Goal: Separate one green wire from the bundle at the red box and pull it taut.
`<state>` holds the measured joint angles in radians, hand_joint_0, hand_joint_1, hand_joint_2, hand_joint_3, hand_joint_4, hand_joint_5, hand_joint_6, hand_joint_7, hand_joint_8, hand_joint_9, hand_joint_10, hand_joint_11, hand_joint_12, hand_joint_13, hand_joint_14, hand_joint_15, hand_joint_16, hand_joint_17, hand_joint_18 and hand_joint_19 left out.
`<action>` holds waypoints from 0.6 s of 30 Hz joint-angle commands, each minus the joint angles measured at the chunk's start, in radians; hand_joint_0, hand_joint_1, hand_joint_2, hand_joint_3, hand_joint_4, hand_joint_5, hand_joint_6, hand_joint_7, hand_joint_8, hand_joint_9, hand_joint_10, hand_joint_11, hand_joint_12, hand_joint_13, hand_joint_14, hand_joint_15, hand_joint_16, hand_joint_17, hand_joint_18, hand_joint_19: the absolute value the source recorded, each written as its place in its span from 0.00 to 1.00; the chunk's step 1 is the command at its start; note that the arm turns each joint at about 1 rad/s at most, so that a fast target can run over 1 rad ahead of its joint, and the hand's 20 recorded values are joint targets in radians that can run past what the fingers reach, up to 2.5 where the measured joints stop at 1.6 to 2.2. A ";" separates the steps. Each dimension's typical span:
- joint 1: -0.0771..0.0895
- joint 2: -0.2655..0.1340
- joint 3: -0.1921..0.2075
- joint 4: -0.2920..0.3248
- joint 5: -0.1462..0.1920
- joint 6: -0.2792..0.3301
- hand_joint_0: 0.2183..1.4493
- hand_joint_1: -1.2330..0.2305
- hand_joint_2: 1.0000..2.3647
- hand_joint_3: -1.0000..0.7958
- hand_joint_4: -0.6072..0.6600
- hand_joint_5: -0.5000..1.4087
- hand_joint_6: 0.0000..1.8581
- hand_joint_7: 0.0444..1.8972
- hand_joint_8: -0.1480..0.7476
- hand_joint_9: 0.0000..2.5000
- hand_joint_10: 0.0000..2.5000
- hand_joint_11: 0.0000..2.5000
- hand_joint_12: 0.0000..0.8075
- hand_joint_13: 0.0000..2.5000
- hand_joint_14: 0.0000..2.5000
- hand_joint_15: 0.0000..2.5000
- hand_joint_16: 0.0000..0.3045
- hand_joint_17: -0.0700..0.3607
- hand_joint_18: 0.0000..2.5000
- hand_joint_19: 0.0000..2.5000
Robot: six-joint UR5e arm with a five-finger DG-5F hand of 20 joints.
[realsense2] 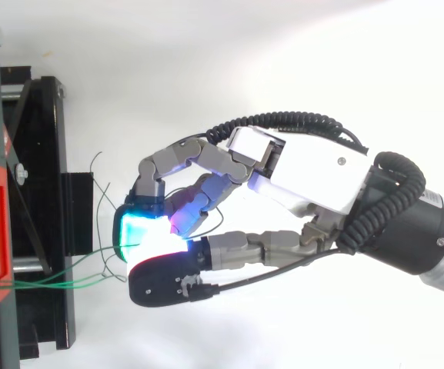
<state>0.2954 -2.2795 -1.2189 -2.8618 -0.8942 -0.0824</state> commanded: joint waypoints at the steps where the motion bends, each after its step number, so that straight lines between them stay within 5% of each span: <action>1: -0.001 0.000 0.001 -0.001 0.000 0.001 0.35 0.28 0.01 0.47 0.38 0.20 0.49 0.59 0.43 0.45 0.01 0.20 0.38 0.33 0.01 0.15 0.16 0.42 0.29 0.23; 18: -0.001 0.000 -0.001 -0.001 0.000 0.000 0.35 0.28 0.01 0.47 0.38 0.20 0.49 0.59 0.43 0.45 0.01 0.20 0.38 0.33 0.01 0.15 0.16 0.42 0.29 0.23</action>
<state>0.2953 -2.2795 -1.2193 -2.8621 -0.8941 -0.0821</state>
